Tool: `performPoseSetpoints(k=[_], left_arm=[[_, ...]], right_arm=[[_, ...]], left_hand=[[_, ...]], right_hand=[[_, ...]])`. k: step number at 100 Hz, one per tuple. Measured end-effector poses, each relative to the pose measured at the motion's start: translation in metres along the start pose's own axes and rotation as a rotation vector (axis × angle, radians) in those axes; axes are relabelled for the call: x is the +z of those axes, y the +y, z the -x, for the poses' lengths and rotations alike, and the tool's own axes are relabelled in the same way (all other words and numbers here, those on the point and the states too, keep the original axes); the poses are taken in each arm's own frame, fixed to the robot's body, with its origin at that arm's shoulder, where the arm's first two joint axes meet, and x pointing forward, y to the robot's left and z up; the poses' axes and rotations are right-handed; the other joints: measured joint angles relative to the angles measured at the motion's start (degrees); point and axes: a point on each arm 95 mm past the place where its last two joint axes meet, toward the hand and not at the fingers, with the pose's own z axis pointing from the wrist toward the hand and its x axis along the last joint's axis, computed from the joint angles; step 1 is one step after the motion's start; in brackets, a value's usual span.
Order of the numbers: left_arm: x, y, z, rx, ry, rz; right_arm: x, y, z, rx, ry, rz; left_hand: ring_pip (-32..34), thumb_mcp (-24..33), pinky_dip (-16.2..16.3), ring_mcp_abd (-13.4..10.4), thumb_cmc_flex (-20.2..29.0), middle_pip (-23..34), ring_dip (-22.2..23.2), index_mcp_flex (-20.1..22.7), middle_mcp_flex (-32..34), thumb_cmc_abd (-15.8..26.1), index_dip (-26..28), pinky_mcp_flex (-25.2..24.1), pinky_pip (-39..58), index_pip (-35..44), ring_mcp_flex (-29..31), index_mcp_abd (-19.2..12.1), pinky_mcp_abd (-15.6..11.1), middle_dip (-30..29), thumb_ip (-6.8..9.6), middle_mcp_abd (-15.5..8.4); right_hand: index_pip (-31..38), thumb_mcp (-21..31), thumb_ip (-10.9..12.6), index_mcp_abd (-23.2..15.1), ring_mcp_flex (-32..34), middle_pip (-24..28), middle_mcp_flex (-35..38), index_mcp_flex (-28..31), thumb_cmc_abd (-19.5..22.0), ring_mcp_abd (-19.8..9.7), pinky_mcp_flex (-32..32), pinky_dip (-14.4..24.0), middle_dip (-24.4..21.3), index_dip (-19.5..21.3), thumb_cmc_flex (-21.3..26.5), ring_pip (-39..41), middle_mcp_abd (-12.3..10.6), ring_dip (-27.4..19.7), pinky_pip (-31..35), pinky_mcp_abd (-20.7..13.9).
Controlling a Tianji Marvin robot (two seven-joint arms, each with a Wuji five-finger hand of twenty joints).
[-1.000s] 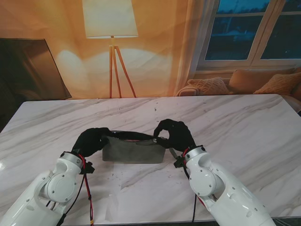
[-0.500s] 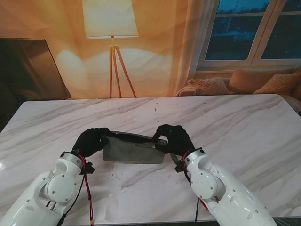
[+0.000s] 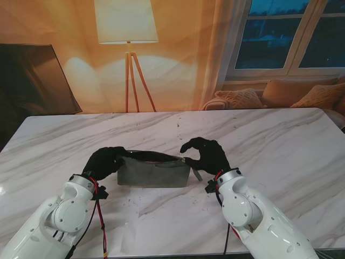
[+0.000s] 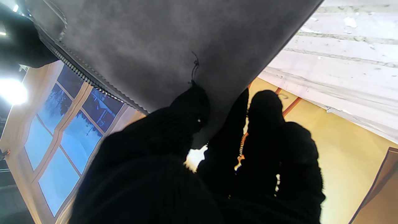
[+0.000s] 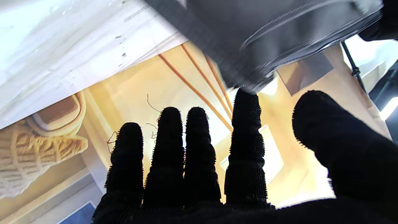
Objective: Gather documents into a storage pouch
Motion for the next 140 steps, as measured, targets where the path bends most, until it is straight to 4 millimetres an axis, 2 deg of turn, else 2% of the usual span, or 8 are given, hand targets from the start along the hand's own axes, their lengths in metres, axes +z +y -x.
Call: performPoseSetpoints(k=[26,46,50,51,62,91,109,140], left_arm=[[-0.001,0.001,0.000,-0.003,-0.006,-0.003],[-0.001,0.002,0.000,-0.006,-0.006,-0.001],[-0.001,0.003,0.000,-0.006,-0.006,-0.001],[-0.001,0.003,0.000,-0.007,-0.006,-0.001],[-0.001,0.003,0.000,-0.009,-0.006,0.001],[-0.001,0.004,0.001,-0.013,-0.008,-0.003],[-0.001,0.005,0.000,-0.013,-0.013,-0.002],[0.000,0.004,0.001,-0.008,-0.024,-0.003]], right_arm=[[0.006,0.015,0.021,-0.033,-0.082,0.057],[0.019,0.010,0.047,-0.039,-0.190,0.028],[0.020,0.007,0.050,-0.032,-0.208,0.013],[0.020,0.006,0.050,-0.028,-0.213,0.009],[0.020,-0.003,0.051,0.036,-0.253,-0.031],[0.015,-0.031,0.051,0.043,-0.229,-0.141],[0.009,-0.037,0.053,0.048,-0.225,-0.166],[-0.006,-0.039,0.056,0.057,-0.204,-0.205]], left_hand=[[0.00,0.00,0.00,0.00,0.00,0.00,0.00,0.00,0.00,0.00,0.00,0.00,0.00,0.01,0.00,0.00,0.00,0.00,0.00,0.00],[0.00,0.00,0.00,0.00,0.00,0.00,0.00,0.00,0.00,0.00,0.00,0.00,0.00,0.03,0.00,0.00,0.00,0.00,0.00,0.00],[0.00,0.00,0.00,0.00,0.00,0.00,0.00,0.00,0.00,0.00,0.00,0.00,0.00,0.04,0.00,0.00,0.00,0.00,0.01,0.00],[0.00,0.00,0.00,0.00,0.00,0.00,0.00,0.00,0.00,0.00,0.00,0.00,0.00,0.04,0.00,0.00,0.00,0.00,0.01,0.00],[0.00,0.07,0.00,0.00,0.00,0.00,0.00,0.00,0.00,0.00,0.00,0.00,0.00,0.10,0.00,0.00,0.00,0.00,0.01,0.00],[0.00,0.09,0.00,0.00,0.00,0.00,0.00,0.00,0.00,0.00,0.00,0.00,0.00,0.14,0.00,0.00,0.00,0.00,0.02,0.00],[0.00,0.10,0.00,0.00,0.00,0.00,0.00,0.00,0.00,0.00,0.00,0.00,0.00,0.14,0.00,0.00,0.00,0.00,0.02,0.00],[0.00,0.10,0.00,0.00,-0.01,0.00,0.00,0.00,0.00,0.00,0.00,0.00,0.00,0.15,0.00,0.00,0.00,0.00,0.02,0.00]], right_hand=[[-0.48,1.45,0.01,0.01,0.03,0.64,0.00,0.00,-0.06,-0.09,0.53,0.04,0.00,0.70,0.06,0.82,0.00,0.00,1.35,0.00],[-0.59,3.04,0.01,0.01,0.72,1.13,0.00,-0.60,-0.23,-0.18,0.69,0.04,0.00,0.98,0.23,1.23,0.00,0.00,2.08,0.00],[-0.60,3.12,0.54,0.01,0.73,1.15,0.00,-0.60,-1.38,-0.19,0.72,0.04,0.00,1.16,1.42,1.31,-0.03,0.00,2.21,-0.02],[-0.60,3.12,0.00,0.01,0.72,1.15,0.00,-0.60,-1.53,-0.19,0.72,0.04,0.00,1.16,1.42,1.32,-0.04,0.00,2.21,-0.03],[-1.43,3.61,0.01,0.01,0.73,1.20,0.00,-2.06,-2.84,-0.19,0.74,0.04,0.00,1.22,3.12,1.35,-0.25,0.00,2.33,-0.03],[-2.77,4.24,-0.03,-0.06,0.72,1.24,0.00,-4.16,-6.31,-0.20,1.09,0.04,0.00,1.24,4.31,1.36,-1.21,0.00,2.80,-0.04],[-2.20,7.23,0.49,-0.16,1.36,1.30,-0.57,-4.16,-7.69,-0.20,1.49,0.04,0.00,1.24,7.20,1.36,-2.27,0.00,2.88,-0.01],[-2.18,7.86,-0.02,-0.65,2.14,1.07,-0.57,-4.16,-9.30,-0.21,1.51,-0.26,-0.35,0.91,7.80,1.51,-2.87,0.00,2.92,0.07]])
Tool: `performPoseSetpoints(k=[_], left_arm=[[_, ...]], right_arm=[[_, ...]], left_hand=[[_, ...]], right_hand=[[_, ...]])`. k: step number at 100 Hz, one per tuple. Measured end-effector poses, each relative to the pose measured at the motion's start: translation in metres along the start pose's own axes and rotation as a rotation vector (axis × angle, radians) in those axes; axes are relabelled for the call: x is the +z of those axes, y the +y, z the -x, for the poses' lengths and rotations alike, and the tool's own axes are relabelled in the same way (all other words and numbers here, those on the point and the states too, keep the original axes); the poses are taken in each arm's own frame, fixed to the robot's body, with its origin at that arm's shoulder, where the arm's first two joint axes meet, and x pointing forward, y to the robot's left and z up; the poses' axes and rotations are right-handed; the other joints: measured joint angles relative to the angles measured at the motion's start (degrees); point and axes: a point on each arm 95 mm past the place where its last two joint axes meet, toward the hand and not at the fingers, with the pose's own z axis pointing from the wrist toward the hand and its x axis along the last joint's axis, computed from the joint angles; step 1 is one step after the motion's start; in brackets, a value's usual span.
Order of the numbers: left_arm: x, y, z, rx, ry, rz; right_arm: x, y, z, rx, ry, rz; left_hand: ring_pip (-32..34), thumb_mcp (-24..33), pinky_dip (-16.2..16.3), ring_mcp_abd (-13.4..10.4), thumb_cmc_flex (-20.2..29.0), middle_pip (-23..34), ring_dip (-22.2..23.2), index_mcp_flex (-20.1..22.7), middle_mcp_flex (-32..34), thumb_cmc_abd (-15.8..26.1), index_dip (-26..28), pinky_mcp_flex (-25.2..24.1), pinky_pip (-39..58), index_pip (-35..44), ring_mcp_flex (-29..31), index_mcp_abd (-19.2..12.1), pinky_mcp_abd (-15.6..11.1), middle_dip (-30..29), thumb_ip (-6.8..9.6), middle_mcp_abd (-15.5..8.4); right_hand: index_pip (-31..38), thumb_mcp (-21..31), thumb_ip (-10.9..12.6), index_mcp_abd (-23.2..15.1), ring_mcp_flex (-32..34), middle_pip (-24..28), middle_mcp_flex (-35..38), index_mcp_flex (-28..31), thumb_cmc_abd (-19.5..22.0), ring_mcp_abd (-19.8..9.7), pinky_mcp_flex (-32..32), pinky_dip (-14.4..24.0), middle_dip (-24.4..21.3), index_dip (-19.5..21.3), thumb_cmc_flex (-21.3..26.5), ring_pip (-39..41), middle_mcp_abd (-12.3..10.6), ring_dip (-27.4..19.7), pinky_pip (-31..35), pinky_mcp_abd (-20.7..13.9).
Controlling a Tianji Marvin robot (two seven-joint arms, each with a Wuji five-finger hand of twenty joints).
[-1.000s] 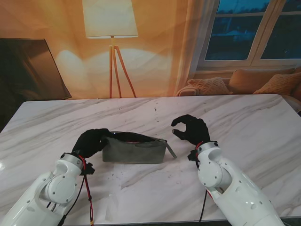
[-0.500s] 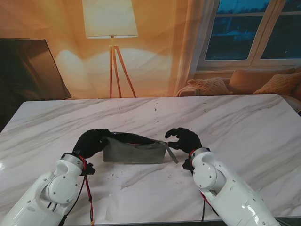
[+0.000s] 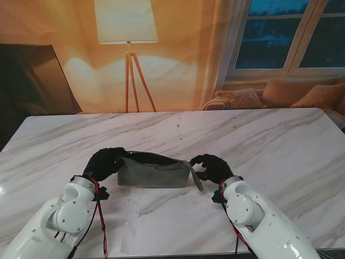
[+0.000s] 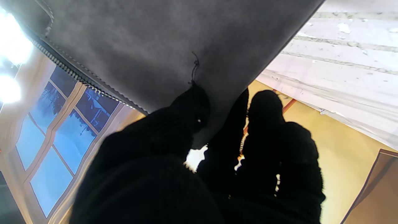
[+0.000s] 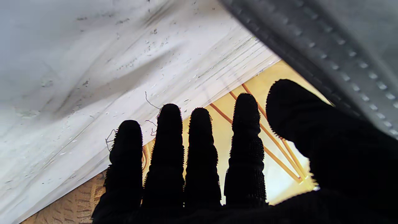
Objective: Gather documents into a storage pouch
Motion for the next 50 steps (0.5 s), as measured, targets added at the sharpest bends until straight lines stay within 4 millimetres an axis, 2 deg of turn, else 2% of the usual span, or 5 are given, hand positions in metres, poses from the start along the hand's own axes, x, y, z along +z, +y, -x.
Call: performPoseSetpoints(k=[39,50], left_arm=[[0.002,0.001,-0.001,-0.003,0.002,0.000],[0.002,0.001,-0.001,-0.003,0.002,-0.002]], right_arm=[[-0.015,-0.006,-0.008,0.034,0.041,-0.011],[-0.018,-0.007,-0.012,0.057,0.047,-0.007]], left_hand=[[0.00,0.03,0.00,0.00,0.00,0.00,0.00,0.00,0.00,0.00,0.00,0.00,0.00,0.01,0.00,0.00,0.00,0.00,0.01,0.00],[0.00,0.04,0.00,0.00,0.00,0.00,0.00,0.00,0.00,0.00,0.00,0.00,0.00,0.01,0.00,0.00,0.00,0.00,0.01,0.00]], right_hand=[[-1.55,0.00,-0.01,0.04,-0.17,-1.29,-1.32,-2.51,-0.67,0.00,-0.15,-0.37,-0.58,-0.83,-0.16,-1.18,0.01,-0.22,0.00,0.00],[-2.59,-0.18,-0.08,1.36,-0.24,-0.73,-1.20,-3.61,-1.36,0.00,-0.32,-0.42,-0.58,-1.20,-0.87,-1.41,0.03,-0.24,0.00,0.00]])
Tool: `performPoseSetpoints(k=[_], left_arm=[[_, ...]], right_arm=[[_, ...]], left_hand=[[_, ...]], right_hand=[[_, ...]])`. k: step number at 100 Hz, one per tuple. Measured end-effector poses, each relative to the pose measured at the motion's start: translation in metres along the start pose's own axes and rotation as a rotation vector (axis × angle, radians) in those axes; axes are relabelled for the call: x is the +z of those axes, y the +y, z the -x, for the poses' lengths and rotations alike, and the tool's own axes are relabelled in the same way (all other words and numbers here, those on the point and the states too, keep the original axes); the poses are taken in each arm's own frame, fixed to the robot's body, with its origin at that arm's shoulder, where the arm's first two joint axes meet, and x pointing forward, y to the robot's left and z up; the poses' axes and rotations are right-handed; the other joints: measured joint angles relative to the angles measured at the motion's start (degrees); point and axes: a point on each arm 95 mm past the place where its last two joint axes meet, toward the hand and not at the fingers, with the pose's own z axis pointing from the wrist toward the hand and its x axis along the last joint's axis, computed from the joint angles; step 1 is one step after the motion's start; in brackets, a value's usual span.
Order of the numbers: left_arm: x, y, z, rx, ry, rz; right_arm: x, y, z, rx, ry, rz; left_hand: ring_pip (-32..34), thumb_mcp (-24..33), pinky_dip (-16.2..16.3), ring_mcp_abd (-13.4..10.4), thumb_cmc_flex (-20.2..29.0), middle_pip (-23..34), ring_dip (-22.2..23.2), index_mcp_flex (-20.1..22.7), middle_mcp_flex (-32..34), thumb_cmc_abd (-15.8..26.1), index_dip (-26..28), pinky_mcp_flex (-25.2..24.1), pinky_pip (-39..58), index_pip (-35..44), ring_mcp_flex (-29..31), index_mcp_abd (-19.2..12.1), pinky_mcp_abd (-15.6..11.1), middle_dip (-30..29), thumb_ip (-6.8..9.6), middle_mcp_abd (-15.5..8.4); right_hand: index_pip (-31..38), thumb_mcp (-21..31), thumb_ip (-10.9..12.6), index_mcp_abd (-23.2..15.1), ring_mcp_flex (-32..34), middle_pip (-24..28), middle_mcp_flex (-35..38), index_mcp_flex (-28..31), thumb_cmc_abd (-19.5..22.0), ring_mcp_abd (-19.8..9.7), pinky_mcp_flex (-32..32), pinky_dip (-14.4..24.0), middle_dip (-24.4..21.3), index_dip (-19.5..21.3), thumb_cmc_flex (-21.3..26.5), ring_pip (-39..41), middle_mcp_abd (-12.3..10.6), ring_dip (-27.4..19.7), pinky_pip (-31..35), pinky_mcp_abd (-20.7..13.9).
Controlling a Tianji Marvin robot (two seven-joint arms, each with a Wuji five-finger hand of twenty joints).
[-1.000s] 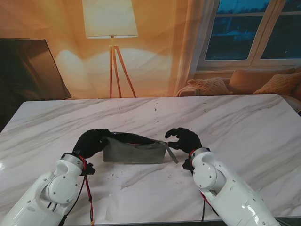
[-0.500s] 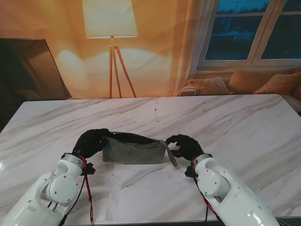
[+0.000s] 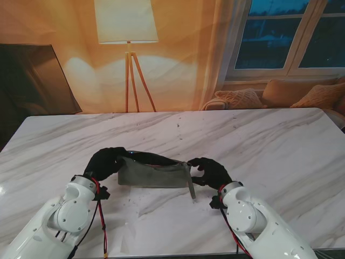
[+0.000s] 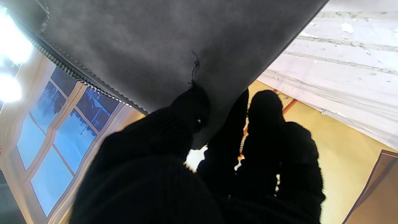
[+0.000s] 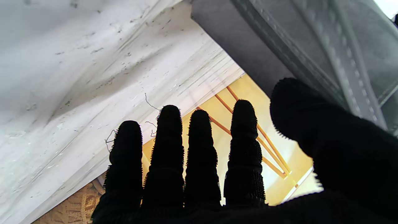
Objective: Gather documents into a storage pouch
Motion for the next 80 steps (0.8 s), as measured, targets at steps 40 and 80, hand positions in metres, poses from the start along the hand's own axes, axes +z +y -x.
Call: performPoseSetpoints(k=[40,80], left_arm=[[0.000,0.002,-0.001,-0.013,-0.002,0.005],[0.003,0.004,-0.001,-0.047,-0.016,0.042]], right_arm=[[-0.002,-0.011,-0.016,0.070,0.025,0.015],[0.004,-0.015,-0.027,0.141,0.028,0.031]], left_hand=[[0.00,0.04,0.00,0.00,0.00,0.02,0.00,0.00,0.00,0.00,-0.16,0.00,0.00,0.02,0.00,0.00,0.00,0.00,0.02,0.00],[0.00,0.03,0.00,0.01,0.20,0.93,0.00,0.00,-0.07,0.02,-6.35,-1.87,-0.21,-0.02,-1.65,1.65,0.00,-0.31,0.04,0.74]], right_hand=[[-0.17,-1.33,0.02,-0.19,-0.02,-1.96,1.24,0.07,0.01,0.00,-0.54,-0.32,-1.62,-0.18,-0.70,-2.24,-0.05,-1.96,-0.83,0.00],[6.63,-2.28,-3.72,-3.59,11.00,-0.44,23.42,9.64,6.49,0.07,3.23,-0.95,0.72,-6.93,6.71,1.38,-1.33,-1.98,3.02,0.77]])
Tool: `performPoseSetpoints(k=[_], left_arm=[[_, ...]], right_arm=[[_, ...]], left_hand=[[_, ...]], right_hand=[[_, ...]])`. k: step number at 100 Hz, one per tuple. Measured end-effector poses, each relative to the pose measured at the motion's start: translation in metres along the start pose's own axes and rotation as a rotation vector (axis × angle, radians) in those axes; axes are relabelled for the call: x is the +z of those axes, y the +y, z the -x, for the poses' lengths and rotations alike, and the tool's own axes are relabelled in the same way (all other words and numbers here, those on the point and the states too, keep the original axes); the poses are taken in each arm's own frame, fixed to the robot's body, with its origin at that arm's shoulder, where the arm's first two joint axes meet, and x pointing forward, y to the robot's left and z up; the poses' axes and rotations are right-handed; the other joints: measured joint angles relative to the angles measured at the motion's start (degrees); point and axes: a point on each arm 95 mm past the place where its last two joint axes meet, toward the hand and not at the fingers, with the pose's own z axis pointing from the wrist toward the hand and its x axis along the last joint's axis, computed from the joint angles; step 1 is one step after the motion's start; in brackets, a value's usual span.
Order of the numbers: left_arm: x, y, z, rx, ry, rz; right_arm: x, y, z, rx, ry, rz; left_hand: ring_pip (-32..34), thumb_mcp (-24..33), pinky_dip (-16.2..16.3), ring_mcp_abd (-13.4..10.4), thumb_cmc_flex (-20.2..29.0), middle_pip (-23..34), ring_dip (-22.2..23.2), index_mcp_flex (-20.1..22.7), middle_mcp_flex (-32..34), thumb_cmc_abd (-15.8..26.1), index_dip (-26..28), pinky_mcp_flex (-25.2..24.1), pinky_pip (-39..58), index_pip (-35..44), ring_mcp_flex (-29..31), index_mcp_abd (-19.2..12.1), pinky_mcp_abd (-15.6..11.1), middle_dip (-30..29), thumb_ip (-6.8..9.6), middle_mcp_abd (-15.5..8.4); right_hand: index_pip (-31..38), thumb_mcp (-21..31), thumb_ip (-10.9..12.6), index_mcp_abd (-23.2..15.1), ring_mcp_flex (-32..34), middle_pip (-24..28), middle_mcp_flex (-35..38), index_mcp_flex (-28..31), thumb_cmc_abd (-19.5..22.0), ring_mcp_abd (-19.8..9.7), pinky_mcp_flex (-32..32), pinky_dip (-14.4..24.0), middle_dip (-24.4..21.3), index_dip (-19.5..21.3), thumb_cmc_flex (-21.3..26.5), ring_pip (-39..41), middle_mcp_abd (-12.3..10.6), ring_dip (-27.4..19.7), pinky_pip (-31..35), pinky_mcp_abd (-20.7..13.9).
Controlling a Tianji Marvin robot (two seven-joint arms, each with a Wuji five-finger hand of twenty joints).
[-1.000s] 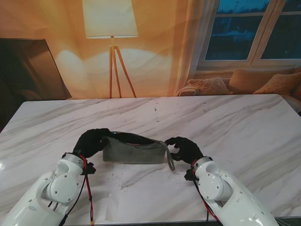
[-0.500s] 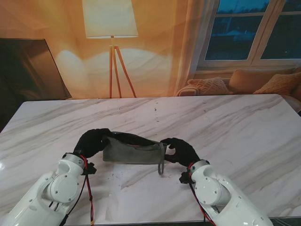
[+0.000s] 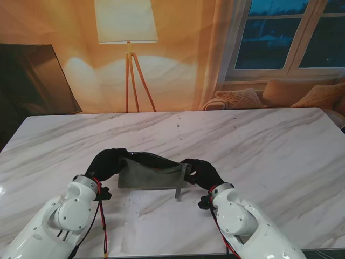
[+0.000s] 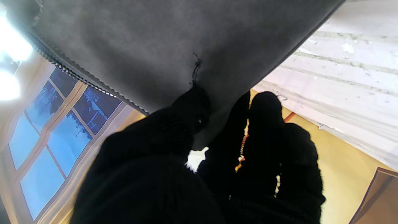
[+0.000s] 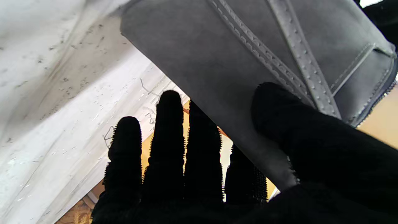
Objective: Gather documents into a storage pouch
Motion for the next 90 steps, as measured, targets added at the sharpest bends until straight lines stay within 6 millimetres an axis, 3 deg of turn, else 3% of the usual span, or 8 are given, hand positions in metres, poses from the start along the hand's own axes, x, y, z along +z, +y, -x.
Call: performPoseSetpoints(k=[9,22,34,46,59,68,78,90], left_arm=[[0.001,0.001,0.000,-0.006,-0.006,0.014],[0.002,0.001,0.000,-0.008,-0.011,0.027],[0.003,0.001,-0.001,-0.002,-0.011,0.032],[0.003,0.000,0.000,0.025,-0.009,0.032],[0.003,-0.002,0.000,0.047,-0.007,0.030],[0.004,-0.002,0.000,0.051,-0.002,0.029],[0.005,-0.005,-0.001,0.058,0.008,0.036],[0.007,-0.007,-0.004,0.066,0.017,0.061]], right_arm=[[0.001,0.000,-0.002,0.010,0.002,0.017],[0.004,-0.001,-0.003,0.016,0.024,0.045],[0.004,0.000,-0.004,0.020,0.042,0.070],[0.003,0.003,-0.004,0.014,0.057,0.090],[0.001,0.008,-0.003,-0.026,0.081,0.119],[0.001,0.013,-0.001,-0.061,0.091,0.153],[0.002,0.020,0.002,-0.065,0.091,0.189],[0.001,0.029,0.006,-0.097,0.101,0.245]], left_hand=[[-0.41,-0.99,-0.03,0.00,0.50,0.04,0.00,0.00,-0.05,0.39,-1.25,-0.21,-0.12,-0.12,-0.14,0.62,0.00,-0.10,0.02,0.49],[-0.75,-2.19,-0.04,0.03,0.74,0.04,0.00,0.00,-0.87,0.61,-3.17,-0.91,-0.53,-1.26,-0.68,1.30,-0.10,-0.96,0.02,0.69],[-2.09,-3.93,-0.10,0.05,-0.23,-0.58,-0.09,-1.35,-3.45,1.28,-4.38,-2.42,-1.75,-2.92,-2.10,3.24,-0.33,-1.97,0.04,1.37],[-3.96,-5.45,-0.89,0.05,-0.90,-2.07,-0.44,-3.90,-10.17,1.53,-4.89,-5.66,-3.49,-5.19,-5.44,3.94,-1.42,-3.62,0.06,1.32],[-7.53,-5.04,-3.13,0.05,-4.32,-2.97,-0.58,-8.14,-18.85,2.93,-3.70,-10.38,-5.96,-13.67,-10.84,3.90,-2.78,-11.19,-0.25,-0.73],[-9.28,-2.08,-4.30,0.06,-7.56,-3.94,-1.05,-10.48,-23.75,5.08,-3.61,-12.12,-7.08,-17.42,-13.25,2.96,-3.30,-11.94,2.43,-1.63],[-10.11,-0.52,-4.53,0.05,-10.19,-4.40,-1.13,-11.44,-24.40,6.45,-3.61,-12.80,-7.64,-19.26,-14.16,1.57,-3.55,-12.66,4.49,-2.27],[-11.99,-0.52,-5.22,-0.03,-11.89,-5.95,-1.16,-16.53,-28.92,7.32,-5.25,-13.92,-8.02,-22.61,-16.31,-1.33,-3.93,-13.04,4.59,-2.61]], right_hand=[[4.19,-0.70,-1.63,0.00,4.24,0.20,4.37,1.56,0.00,0.01,2.59,-0.05,2.94,-2.51,3.01,3.32,0.47,1.47,3.82,0.22],[11.26,-1.44,-1.44,0.14,8.44,0.69,9.16,4.93,-0.09,1.06,6.42,-0.05,5.03,-6.27,6.33,8.64,1.88,3.51,9.79,0.65],[12.65,-2.30,-1.95,2.04,11.91,3.48,12.57,7.19,-0.15,2.18,7.65,-0.05,6.08,-8.11,7.44,13.60,2.63,5.11,12.40,0.66],[13.24,-2.38,-2.19,3.38,12.53,5.73,13.04,7.69,-0.23,2.81,8.37,-0.05,6.18,-8.40,7.44,16.97,2.79,6.51,14.45,0.66],[13.24,-2.83,-3.05,4.00,13.22,7.77,13.69,8.53,-0.33,3.35,9.26,0.27,6.21,-8.76,7.36,19.30,2.88,7.11,16.21,0.66],[13.21,-2.88,-3.27,4.20,13.98,8.85,14.26,9.15,-0.99,3.53,9.42,0.40,6.22,-8.80,7.28,20.00,2.97,7.12,17.05,0.69],[13.21,-2.89,-3.50,4.30,14.82,9.92,14.83,10.39,-2.03,3.77,9.48,0.46,6.49,-8.80,7.04,20.25,3.23,7.12,17.23,0.75],[13.21,-2.72,-4.34,4.21,14.83,10.57,14.83,11.15,-2.61,3.99,9.91,0.51,6.83,-8.80,6.58,20.72,3.25,7.12,17.68,0.90]])
